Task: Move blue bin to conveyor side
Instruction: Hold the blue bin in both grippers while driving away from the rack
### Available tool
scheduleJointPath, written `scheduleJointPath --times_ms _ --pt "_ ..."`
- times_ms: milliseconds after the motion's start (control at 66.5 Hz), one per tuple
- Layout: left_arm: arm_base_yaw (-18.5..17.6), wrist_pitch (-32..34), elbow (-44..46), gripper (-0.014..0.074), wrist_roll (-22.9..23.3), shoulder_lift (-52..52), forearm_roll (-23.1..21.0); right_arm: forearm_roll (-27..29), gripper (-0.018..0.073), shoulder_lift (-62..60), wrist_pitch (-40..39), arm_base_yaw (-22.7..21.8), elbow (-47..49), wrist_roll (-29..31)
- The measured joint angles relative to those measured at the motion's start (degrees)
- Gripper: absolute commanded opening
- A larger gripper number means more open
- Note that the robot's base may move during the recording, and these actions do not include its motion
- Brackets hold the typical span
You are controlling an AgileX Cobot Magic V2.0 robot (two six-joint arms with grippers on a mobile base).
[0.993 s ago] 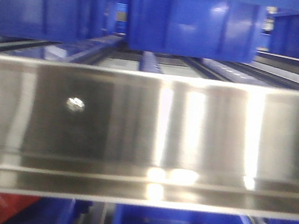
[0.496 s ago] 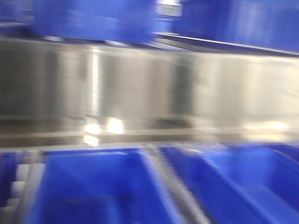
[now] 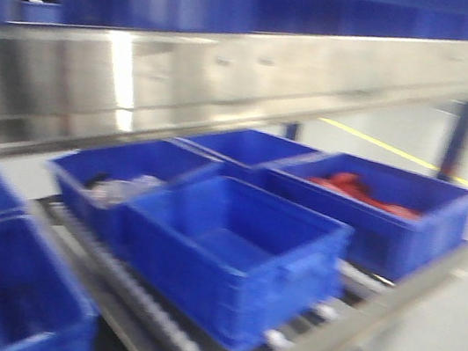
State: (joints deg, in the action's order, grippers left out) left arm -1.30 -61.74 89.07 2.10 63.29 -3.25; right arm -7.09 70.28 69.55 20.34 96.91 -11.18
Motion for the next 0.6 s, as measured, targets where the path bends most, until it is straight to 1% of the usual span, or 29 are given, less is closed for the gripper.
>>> scheduleJointPath --times_ms 602 --pt "0.00 0.18 0.00 0.0004 0.00 0.00 -0.11 -0.09 -0.0074 0.00 0.00 0.00 0.00 0.00"
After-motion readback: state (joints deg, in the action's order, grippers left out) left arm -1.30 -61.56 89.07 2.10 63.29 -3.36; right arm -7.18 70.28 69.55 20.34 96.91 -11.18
